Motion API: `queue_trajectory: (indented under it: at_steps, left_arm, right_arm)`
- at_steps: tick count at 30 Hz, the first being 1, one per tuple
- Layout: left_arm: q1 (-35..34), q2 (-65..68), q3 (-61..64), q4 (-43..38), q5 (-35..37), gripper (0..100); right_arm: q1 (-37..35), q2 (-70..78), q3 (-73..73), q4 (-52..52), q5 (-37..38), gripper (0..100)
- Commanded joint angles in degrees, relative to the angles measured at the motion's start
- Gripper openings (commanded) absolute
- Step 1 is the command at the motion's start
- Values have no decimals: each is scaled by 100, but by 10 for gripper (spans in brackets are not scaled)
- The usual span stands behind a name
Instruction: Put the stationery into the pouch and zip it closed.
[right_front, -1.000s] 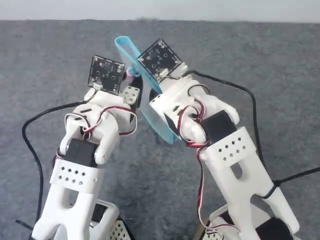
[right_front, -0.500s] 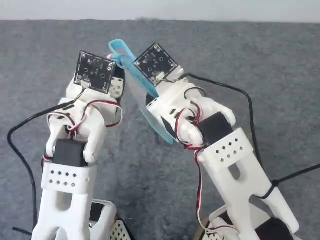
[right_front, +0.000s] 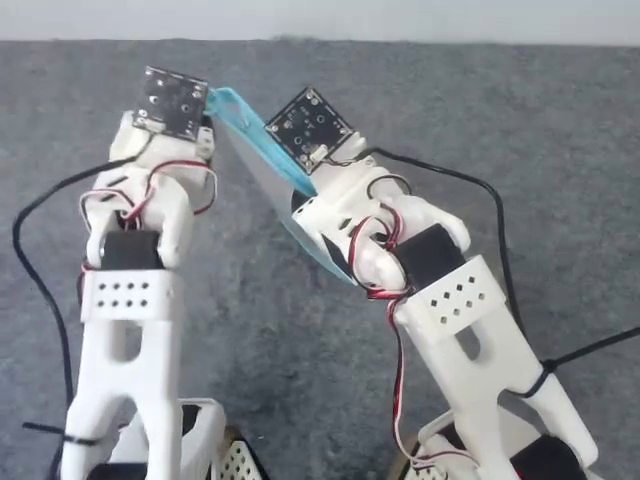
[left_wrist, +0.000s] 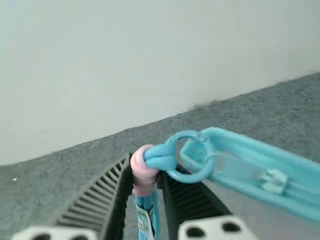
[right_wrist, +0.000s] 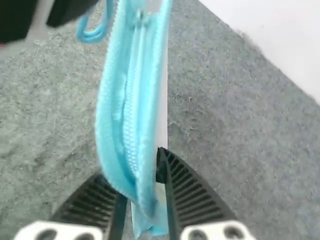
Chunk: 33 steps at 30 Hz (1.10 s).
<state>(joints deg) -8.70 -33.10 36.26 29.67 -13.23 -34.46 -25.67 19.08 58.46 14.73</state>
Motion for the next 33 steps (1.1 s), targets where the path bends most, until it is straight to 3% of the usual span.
queue_trajectory:
  at_steps: [1,13,18,22,24,29,33]
  left_arm:
    - [-325,229,-514,-475,-53,12]
    - [-756,1697,-1851,-378,-53,12]
    - [-607,1714,-1912,158,-26,16]
    - [-237,1574,-1903,1125,-62,51]
    - [-18,1424,-1895,1565,-35,126]
    - [448,1108,-1886,1934,-26,320]
    - [677,1002,-1886,1952,-18,338]
  right_arm:
    - [347,207,510,101,211,6]
    - [884,180,721,57,440,6]
    - [884,198,712,66,440,6]
    - [1033,189,712,110,387,9]
    - [1218,180,615,154,246,55]
    - [1613,198,26,840,360,295]
    - [1754,189,-220,1086,396,392]
